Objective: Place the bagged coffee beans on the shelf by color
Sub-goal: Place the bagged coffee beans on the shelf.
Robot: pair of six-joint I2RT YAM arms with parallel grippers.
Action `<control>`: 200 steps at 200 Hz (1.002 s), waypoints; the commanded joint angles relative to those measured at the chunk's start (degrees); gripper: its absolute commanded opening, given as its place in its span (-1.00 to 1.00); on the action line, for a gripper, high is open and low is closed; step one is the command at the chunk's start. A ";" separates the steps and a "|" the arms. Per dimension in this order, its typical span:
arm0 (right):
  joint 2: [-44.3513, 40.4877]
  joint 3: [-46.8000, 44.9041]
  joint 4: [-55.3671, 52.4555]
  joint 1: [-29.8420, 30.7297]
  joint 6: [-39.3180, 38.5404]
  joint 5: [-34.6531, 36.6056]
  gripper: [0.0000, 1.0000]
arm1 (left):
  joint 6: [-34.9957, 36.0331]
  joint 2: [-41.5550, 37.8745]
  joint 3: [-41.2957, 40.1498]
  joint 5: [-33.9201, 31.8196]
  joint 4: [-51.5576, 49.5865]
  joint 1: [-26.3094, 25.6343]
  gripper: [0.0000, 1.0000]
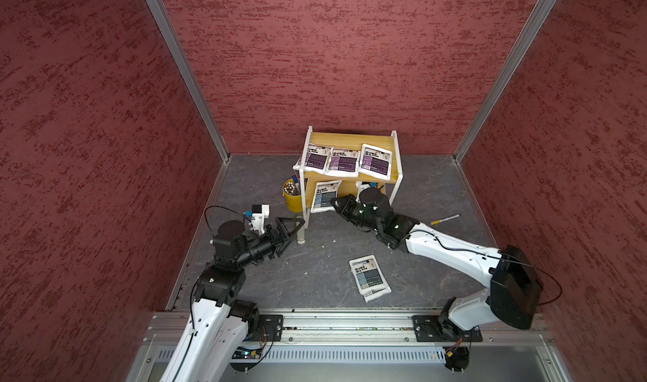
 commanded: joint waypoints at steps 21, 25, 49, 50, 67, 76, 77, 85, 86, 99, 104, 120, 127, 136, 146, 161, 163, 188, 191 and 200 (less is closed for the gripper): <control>2.83 2.53 2.30 -1.70 -0.67 -0.53 -0.75 | 1.94 -1.48 1.18 3.68 -2.69 2.64 0.99; 3.13 2.61 2.34 -1.74 -0.60 -0.59 -0.75 | 2.00 -1.58 1.23 3.80 -2.75 2.84 0.99; 4.61 3.21 2.99 -2.44 -0.34 -1.28 -0.75 | 2.05 -1.85 1.00 4.57 -3.28 3.75 0.99; 4.70 3.22 3.02 -2.53 -0.33 -1.30 -0.75 | 2.02 -1.86 1.00 4.62 -3.28 3.77 0.99; 5.97 4.08 3.22 -2.71 -0.23 -2.16 -0.75 | 2.09 -1.76 0.92 5.15 -3.37 4.28 0.99; 6.77 4.67 3.28 -2.82 -0.14 -2.78 -0.74 | 2.16 -1.65 0.92 5.38 -3.37 4.59 0.99; 6.84 4.74 3.29 -2.81 -0.10 -2.84 -0.74 | 2.21 -1.67 0.92 5.42 -3.37 4.63 1.00; 7.46 5.18 3.40 -2.75 0.03 -3.25 -0.73 | 2.26 -1.69 0.96 5.54 -3.36 4.89 0.99; 7.54 5.22 3.40 -2.82 0.03 -3.30 -0.73 | 2.26 -1.69 0.94 5.59 -3.37 4.91 0.99; 8.61 5.81 3.53 -2.98 0.20 -4.07 -0.72 | 2.25 -1.60 0.75 5.84 -3.36 5.16 0.99; 8.96 5.99 3.57 -2.98 0.26 -4.19 -0.71 | 2.20 -1.55 0.71 5.96 -3.37 5.25 0.99; 10.06 6.44 4.23 -3.10 0.79 -4.64 -0.66 | 2.29 -1.68 0.61 6.37 -3.50 5.58 0.99; 10.58 6.80 4.53 -3.19 0.90 -5.14 -0.63 | 2.34 -1.69 0.55 6.57 -3.76 5.78 0.99; 11.24 7.44 4.46 -3.28 0.91 -5.45 -0.59 | 2.52 -1.77 0.53 6.83 -4.03 6.03 0.99; 11.95 7.92 4.46 -3.25 0.89 -5.87 -0.57 | 2.67 -1.76 0.48 7.10 -4.30 6.32 0.99; 12.64 8.48 4.41 -3.40 0.82 -6.16 -0.54 | 2.79 -1.82 0.47 7.49 -4.50 6.88 0.99; 12.62 8.50 4.38 -3.45 0.82 -6.21 -0.54 | 2.79 -1.85 0.54 7.55 -4.47 6.91 0.99; 12.79 8.73 3.89 -3.68 0.74 -6.43 -0.42 | 2.62 -1.72 0.15 8.01 -4.04 7.52 0.99; 12.66 8.71 3.74 -3.68 0.67 -6.43 -0.40 | 2.55 -1.65 0.05 8.14 -3.95 7.58 0.99; 12.37 8.60 3.34 -3.75 0.50 -6.37 -0.35 | 2.38 -1.62 -0.06 8.27 -3.66 7.77 0.99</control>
